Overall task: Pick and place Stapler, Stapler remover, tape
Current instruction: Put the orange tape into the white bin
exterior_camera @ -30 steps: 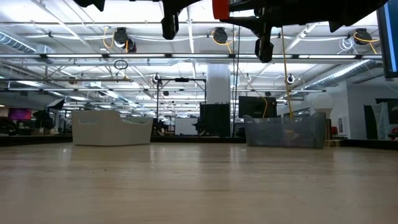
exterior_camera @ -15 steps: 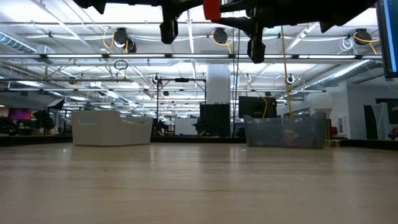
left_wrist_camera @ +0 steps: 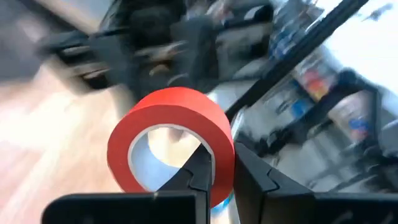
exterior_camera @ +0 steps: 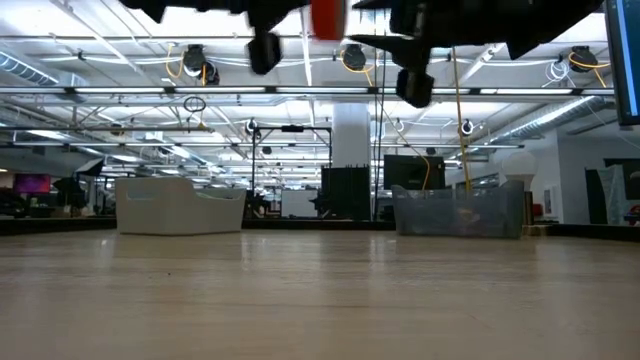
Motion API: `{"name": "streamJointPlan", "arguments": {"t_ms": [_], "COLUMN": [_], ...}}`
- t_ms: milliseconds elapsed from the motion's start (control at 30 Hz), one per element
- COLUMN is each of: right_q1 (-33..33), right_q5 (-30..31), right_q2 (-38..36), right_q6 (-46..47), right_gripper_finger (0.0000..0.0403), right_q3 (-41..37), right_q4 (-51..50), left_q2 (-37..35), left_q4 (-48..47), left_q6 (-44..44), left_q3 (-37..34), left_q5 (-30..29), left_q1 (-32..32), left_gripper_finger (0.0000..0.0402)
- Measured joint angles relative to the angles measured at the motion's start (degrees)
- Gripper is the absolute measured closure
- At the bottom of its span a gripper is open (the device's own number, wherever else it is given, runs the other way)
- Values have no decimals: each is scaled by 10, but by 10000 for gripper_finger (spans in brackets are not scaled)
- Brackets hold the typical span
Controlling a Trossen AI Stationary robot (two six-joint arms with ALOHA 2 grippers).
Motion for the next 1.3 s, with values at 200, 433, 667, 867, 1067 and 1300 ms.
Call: {"name": "streamJointPlan", "arguments": {"t_ms": [200, 433, 667, 867, 1067, 1300], "right_q1": [6, 8, -2, -23, -39, -52], "right_q5": [-226, -265, -266, -266, -265, -265], "right_q2": [-1, -1, -1, 0, 0, 0], "right_q6": [61, 57, 41, 39, 33, 32], "right_gripper_finger": [229, 218, 217, 216, 216, 216], "right_q3": [0, 0, 0, 0, 0, 0], "right_q4": [-100, -121, -75, -70, -62, -57], "left_q2": [-57, -115, -119, -116, -110, -70], "left_q4": [-222, -445, -615, -655, -692, -689], "left_q6": [8, -110, -259, -402, -567, -688], "left_q3": [-2, -1, 24, 39, 40, 40], "left_q5": [-23, -52, -17, 25, 42, 17], "left_q1": [15, -14, -111, -198, -289, -368], "left_gripper_finger": [367, 367, 367, 367, 367, 367]}}
